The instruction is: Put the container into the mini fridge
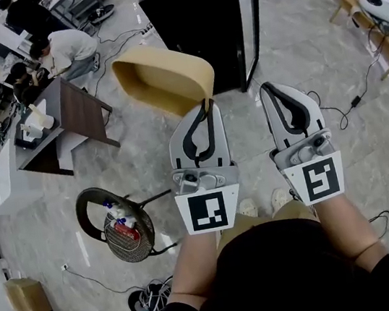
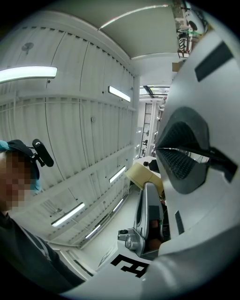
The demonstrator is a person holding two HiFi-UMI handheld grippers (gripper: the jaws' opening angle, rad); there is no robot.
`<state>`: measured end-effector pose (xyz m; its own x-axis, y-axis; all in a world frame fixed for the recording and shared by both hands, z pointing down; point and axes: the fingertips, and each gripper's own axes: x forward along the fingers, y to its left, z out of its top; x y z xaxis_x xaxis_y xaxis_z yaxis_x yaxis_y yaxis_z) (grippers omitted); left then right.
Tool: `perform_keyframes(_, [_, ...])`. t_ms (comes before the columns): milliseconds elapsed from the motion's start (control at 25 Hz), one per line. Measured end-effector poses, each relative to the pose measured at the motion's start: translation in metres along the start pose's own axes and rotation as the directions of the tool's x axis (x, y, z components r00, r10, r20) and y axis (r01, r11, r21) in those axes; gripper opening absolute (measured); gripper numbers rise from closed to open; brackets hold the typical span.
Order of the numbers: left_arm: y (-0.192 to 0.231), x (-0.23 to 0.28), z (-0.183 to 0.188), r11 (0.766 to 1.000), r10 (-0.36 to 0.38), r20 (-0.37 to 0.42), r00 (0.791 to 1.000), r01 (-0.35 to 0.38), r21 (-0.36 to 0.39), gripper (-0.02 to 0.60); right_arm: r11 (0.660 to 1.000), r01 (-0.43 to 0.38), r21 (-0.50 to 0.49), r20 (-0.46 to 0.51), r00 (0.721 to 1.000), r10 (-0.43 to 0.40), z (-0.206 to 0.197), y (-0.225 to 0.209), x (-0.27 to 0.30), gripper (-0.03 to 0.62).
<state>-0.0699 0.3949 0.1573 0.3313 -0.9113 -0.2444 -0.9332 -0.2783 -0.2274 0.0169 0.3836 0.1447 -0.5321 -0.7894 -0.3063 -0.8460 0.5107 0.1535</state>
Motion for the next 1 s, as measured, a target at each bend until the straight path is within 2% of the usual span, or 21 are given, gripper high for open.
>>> perform_keyframes(200, [0.012, -0.010, -0.001, 1.000, -0.024, 0.005, 1.000, 0.024, -0.005, 0.032, 0.998, 0.052, -0.024, 0.003, 0.999, -0.052, 0.003, 0.010, 0.000, 0.037])
perform_keyframes(360, [0.023, -0.020, -0.005, 0.999, -0.046, 0.005, 0.999, 0.046, -0.007, 0.032, 0.995, 0.050, -0.092, -0.016, 0.999, -0.052, -0.005, 0.022, -0.005, 0.037])
perform_keyframes(560, [0.031, -0.020, -0.013, 0.998, -0.058, 0.011, 0.998, 0.059, -0.017, 0.032, 0.994, 0.103, -0.030, -0.008, 0.995, -0.103, -0.003, 0.027, -0.001, 0.037])
perform_keyframes(720, [0.035, -0.010, -0.020, 0.997, -0.065, 0.018, 0.998, 0.065, -0.028, 0.032, 0.993, 0.090, -0.082, -0.026, 0.995, -0.093, -0.016, 0.022, 0.005, 0.037])
perform_keyframes(1000, [0.044, 0.020, -0.043, 0.996, -0.083, 0.000, 0.997, 0.083, -0.010, 0.032, 0.991, 0.087, -0.099, -0.033, 0.995, -0.091, -0.041, 0.005, 0.034, 0.037])
